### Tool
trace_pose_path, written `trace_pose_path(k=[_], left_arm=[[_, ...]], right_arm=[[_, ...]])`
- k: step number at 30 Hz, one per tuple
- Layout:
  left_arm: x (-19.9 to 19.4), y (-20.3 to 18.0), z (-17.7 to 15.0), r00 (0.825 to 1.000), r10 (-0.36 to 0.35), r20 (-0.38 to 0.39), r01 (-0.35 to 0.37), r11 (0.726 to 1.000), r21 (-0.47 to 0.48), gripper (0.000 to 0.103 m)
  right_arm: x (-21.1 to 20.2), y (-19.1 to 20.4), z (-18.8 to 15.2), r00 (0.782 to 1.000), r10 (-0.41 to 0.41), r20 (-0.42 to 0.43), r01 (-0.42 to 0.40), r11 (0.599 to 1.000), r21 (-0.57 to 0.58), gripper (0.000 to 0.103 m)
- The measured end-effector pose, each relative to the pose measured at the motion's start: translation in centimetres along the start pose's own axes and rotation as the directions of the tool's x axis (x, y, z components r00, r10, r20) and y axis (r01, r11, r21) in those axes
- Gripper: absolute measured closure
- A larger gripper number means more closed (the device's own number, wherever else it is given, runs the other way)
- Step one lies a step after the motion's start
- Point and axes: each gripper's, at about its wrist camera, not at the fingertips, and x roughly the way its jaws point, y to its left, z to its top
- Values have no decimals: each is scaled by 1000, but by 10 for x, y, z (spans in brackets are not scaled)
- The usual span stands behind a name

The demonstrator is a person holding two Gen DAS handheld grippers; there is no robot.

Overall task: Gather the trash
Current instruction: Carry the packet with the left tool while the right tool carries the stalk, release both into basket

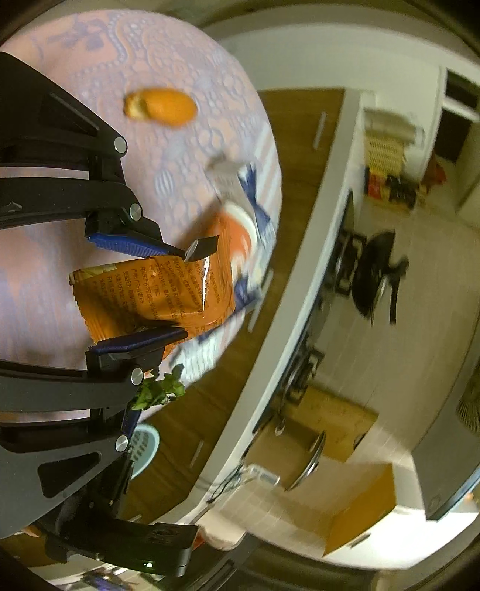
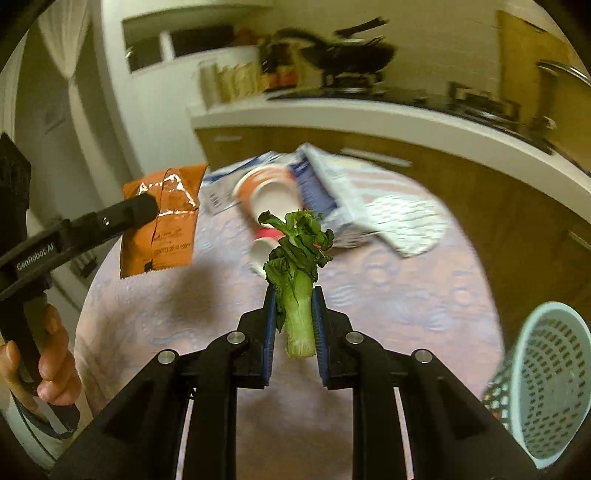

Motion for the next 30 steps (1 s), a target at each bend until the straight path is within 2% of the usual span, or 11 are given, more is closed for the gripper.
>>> trace_pose_path(k=[10,14,18,23,26,30], left_arm=[[46,-91,-2,992,-115,-53,121,985,121,68],[68,-142,-6,983,-158,-92,173,965,196,68],[83,-190,-12,978,-179,-106,203,933,296,68],[109,-242,-27,959,-231,-163,276,893,355,68],[127,-273,-43,942,-261,-213,326,865,381,68],[160,-302,-67,915,-270,-299,374,845,383,68]], right_arm=[[-64,-87,-16,988,-126,92,111,982,153,87],[-87,-127,-31,976,-188,114,159,960,229,87],[-108,-166,-51,950,-277,143,225,928,297,87],[-122,-208,-78,931,-335,144,261,887,381,87],[-127,-233,-93,922,-366,127,283,860,424,87],[-123,-261,-112,911,-408,53,336,811,479,87]])
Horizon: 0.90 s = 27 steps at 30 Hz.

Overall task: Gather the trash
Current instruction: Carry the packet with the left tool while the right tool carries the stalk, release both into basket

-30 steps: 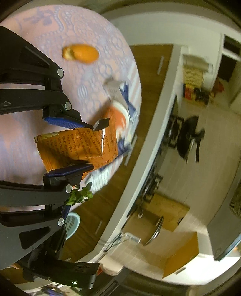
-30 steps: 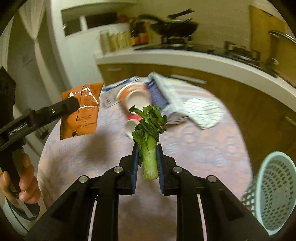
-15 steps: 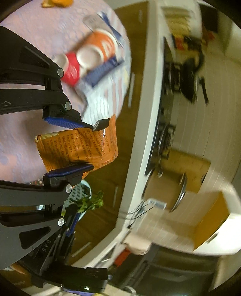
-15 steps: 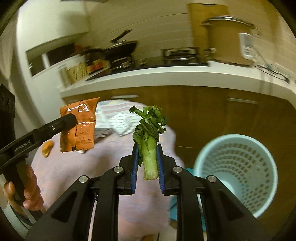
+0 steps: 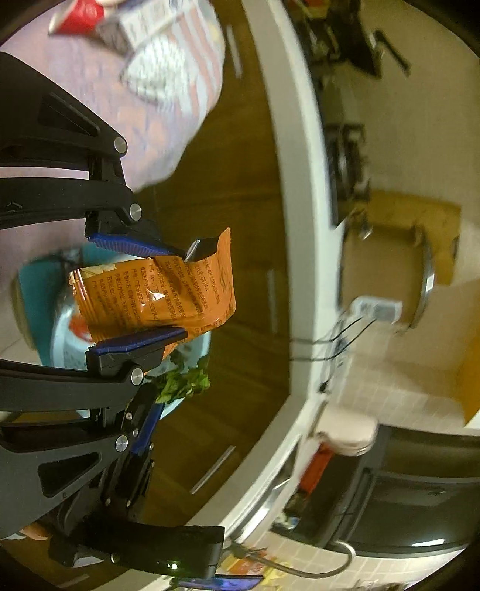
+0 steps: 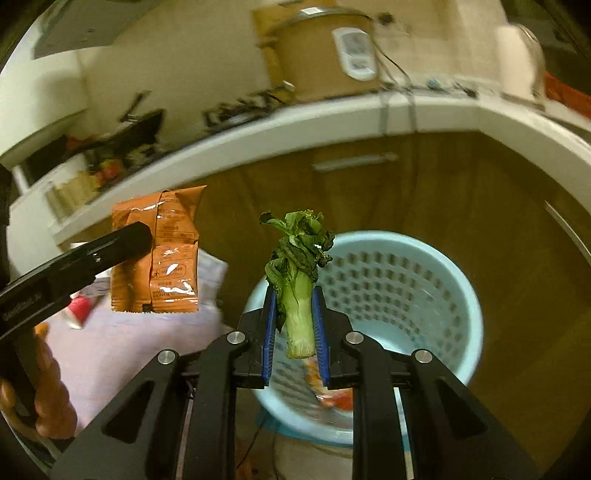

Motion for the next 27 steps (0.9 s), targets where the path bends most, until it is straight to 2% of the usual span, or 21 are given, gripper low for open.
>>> trace_pose_path(k=[4,8,10,11,13,14,15,22,27], left_arm=[[45,-13,-6,995,-35,-89,35,999,0,68],[73,-20,-9,988,-55,-146,53,998,-15,67],[80,-23,-11,985,-63,-160,61,998,-20,55],[82,-24,-10,986,-52,-159,50,999,-19,51],[82,-24,-11,987,-37,-159,35,999,-13,43],[82,-23,-12,986,-37,-161,36,999,-11,43],[82,-22,-12,986,-33,-165,31,999,-10,43],[59,-6,-13,989,-19,-149,14,999,-40,42],[28,11,-15,994,-4,-107,-4,997,-76,41]], right_arm=[[18,-29,-10,995,-68,-70,71,996,50,87],[29,-52,-18,990,-80,-113,92,991,102,86],[32,-60,-21,988,-77,-134,94,988,126,81],[34,-64,-22,987,-72,-145,93,985,145,75],[34,-70,-23,987,-70,-146,93,982,162,65],[31,-71,-23,988,-71,-139,94,981,168,55],[29,-72,-23,989,-72,-132,94,981,171,51],[16,-58,-14,993,-68,-100,82,985,151,50],[-5,-23,-3,998,-44,-41,47,996,77,50]])
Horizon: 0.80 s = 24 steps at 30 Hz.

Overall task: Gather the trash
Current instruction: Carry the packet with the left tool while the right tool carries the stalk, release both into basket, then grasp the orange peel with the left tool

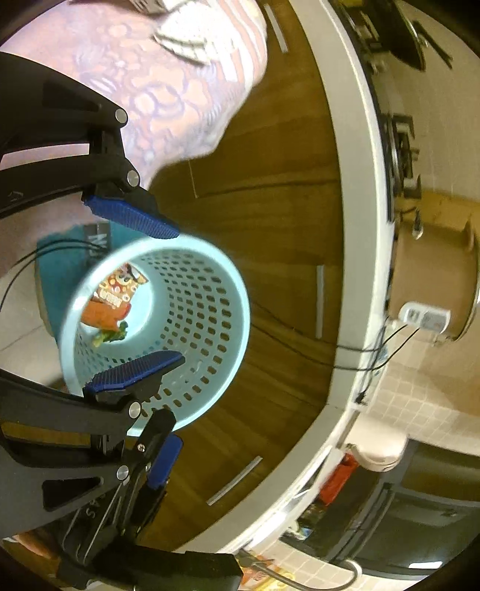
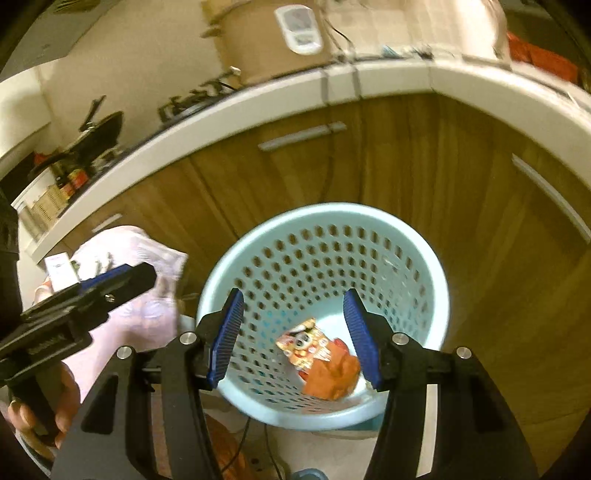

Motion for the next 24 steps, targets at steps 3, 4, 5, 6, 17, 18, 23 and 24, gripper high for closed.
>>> trace_pose_path(k=[3,4,5,6,17,18,23,24], left_arm=[[-24,14,-2,999,10,39,-8,999,-35,39],[-33,19,-3,999,12,51,-10,999,-48,39],[-44,27,-5,998,18,68,-13,998,-66,39],[-53,33,-6,997,24,80,-17,997,-78,39],[-166,127,-36,958,199,207,-137,951,-278,35],[-177,139,-40,950,227,213,-155,939,-307,35],[-228,192,-61,901,375,217,-256,865,-431,35],[-239,203,-65,888,406,215,-276,846,-457,35]], right_arm=[[-11,25,3,999,30,29,-28,998,-57,50],[-15,34,4,998,41,37,-38,996,-76,50],[-20,47,4,997,57,45,-52,994,-101,50],[-22,56,4,997,67,49,-61,991,-117,50],[-38,168,-2,978,202,47,-179,935,-306,47],[-37,179,-4,975,216,43,-191,927,-323,47],[-34,234,-13,961,278,19,-246,880,-406,47],[-33,247,-15,956,294,15,-260,868,-423,47]])
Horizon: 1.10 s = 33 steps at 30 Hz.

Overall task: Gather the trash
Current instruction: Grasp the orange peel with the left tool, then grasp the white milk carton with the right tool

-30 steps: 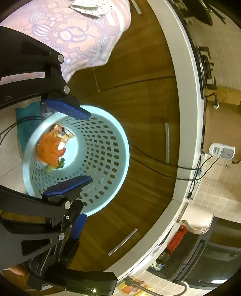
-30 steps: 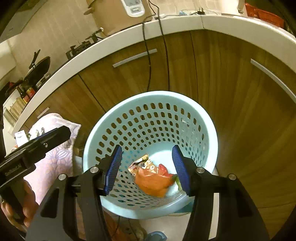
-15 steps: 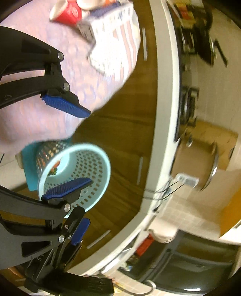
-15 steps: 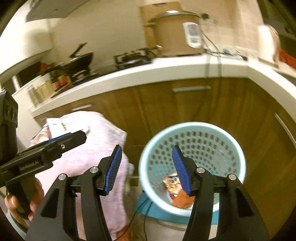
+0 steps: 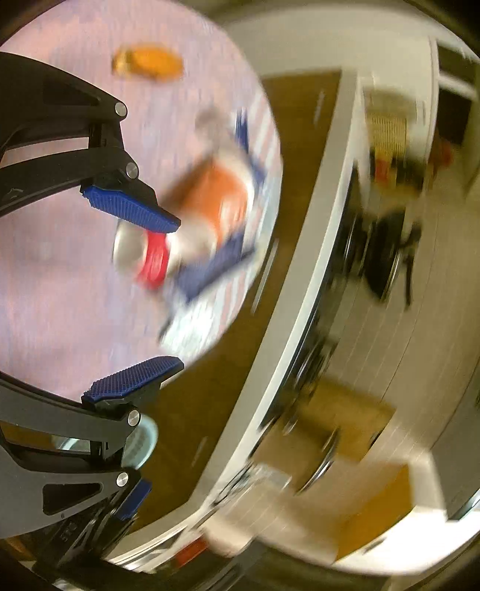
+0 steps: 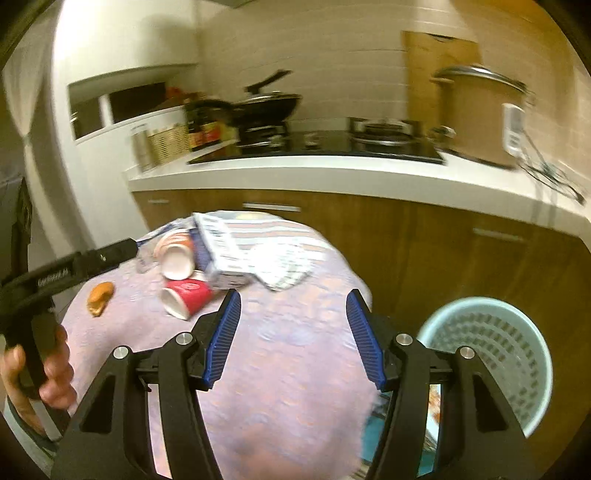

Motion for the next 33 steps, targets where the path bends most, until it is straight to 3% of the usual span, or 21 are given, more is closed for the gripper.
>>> trace_pose_path(k=[5,9,13,17,20,23,24,27,28,33], left_arm=[[-23,71,15,986,156,56,-151,984,-93,35],[-24,123,16,972,234,34,-226,961,-158,35],[-10,162,6,966,255,-33,-256,942,-218,35],[12,188,-7,969,219,-119,-243,932,-270,35],[27,193,-13,964,209,-163,-247,931,-269,35],[37,188,-14,954,256,-157,-286,934,-213,37],[39,185,-14,949,274,-156,-301,935,-189,39],[46,176,-16,932,324,-162,-344,931,-120,74],[47,174,-16,932,323,-163,-343,933,-112,79],[44,167,-15,958,257,-128,-272,955,-121,82]], right_arm=[[30,35,10,998,57,-4,-57,997,-43,47],[64,48,10,996,77,-37,-78,996,-32,47],[100,53,-1,992,82,-99,-84,996,-12,47],[124,59,-15,986,65,-152,-69,997,-26,47],[130,61,-16,985,53,-167,-61,997,-43,47],[133,58,-15,984,38,-173,-47,998,-48,47],[133,57,-15,984,28,-176,-37,998,-50,47],[133,47,-7,986,-19,-163,11,999,-50,42],[134,40,-3,986,-37,-162,31,999,-39,41],[150,16,16,980,-76,-185,79,997,11,39]])
